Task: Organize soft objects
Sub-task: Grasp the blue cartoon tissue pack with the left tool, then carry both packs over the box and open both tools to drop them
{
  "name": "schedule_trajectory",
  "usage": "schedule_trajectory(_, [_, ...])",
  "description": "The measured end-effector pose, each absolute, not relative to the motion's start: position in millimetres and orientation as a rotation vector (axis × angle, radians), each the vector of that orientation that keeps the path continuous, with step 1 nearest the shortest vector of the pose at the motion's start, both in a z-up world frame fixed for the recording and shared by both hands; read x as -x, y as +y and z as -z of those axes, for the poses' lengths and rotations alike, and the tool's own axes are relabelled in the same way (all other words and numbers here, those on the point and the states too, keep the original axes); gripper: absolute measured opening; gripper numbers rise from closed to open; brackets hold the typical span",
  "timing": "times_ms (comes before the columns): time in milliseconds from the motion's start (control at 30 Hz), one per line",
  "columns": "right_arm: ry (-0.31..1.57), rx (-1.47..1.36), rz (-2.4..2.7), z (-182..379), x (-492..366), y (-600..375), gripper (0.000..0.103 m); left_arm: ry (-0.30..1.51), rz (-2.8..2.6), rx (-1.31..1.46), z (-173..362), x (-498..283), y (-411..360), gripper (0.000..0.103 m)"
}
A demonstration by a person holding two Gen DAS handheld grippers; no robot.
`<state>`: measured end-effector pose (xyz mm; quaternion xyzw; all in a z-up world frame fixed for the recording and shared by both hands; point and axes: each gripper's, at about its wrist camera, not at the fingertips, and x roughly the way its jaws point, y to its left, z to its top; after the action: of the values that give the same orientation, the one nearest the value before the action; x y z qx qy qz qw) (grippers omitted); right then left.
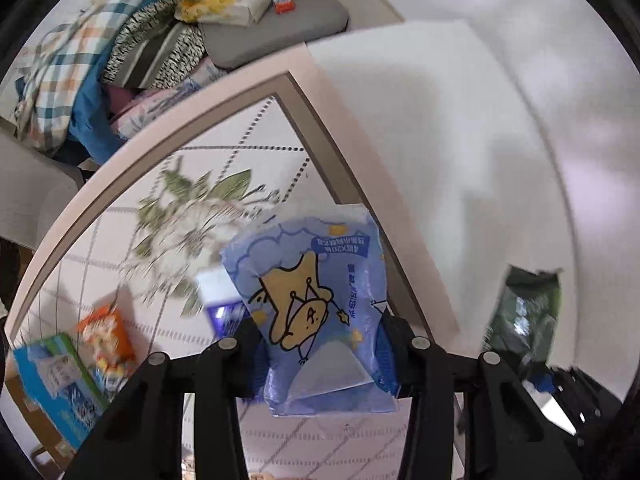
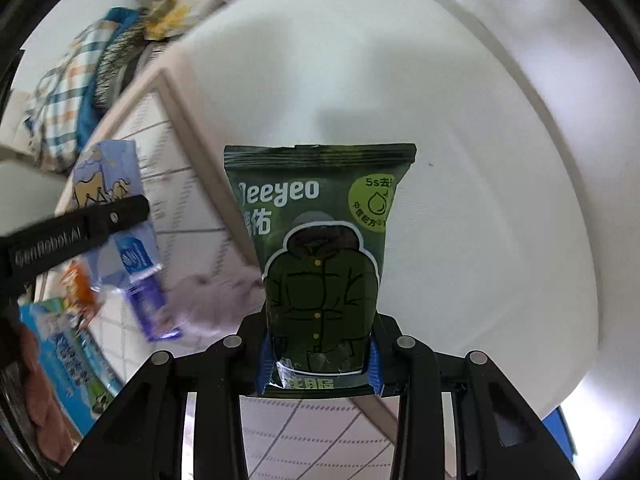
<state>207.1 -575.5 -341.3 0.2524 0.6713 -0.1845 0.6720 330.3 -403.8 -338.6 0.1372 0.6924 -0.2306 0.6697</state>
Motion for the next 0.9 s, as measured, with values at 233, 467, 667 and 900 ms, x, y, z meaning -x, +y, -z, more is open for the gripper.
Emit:
schedule_trajectory(233, [1.446,-0.526,0.305,280,-193,-517,0.038,1.457,0.548,-0.169,263,-298,-314,0.04])
schedule_trajectory(467, [1.428,-0.496,0.119,242,-178,-380,0.038,1.411,0.481,0.013,205,-255,-181,0.04])
schedule_trajectory(667, [1.446,-0.422,-0.045,218,-177,-258,0.038,1.384,0.338,0.076,187,-240,-48,0.04])
schedule_trajectory(900, [1.483,-0.304,-0.164,220,-206,-124,0.038,1.397,0.149,0.09,205,-268,88,0.04])
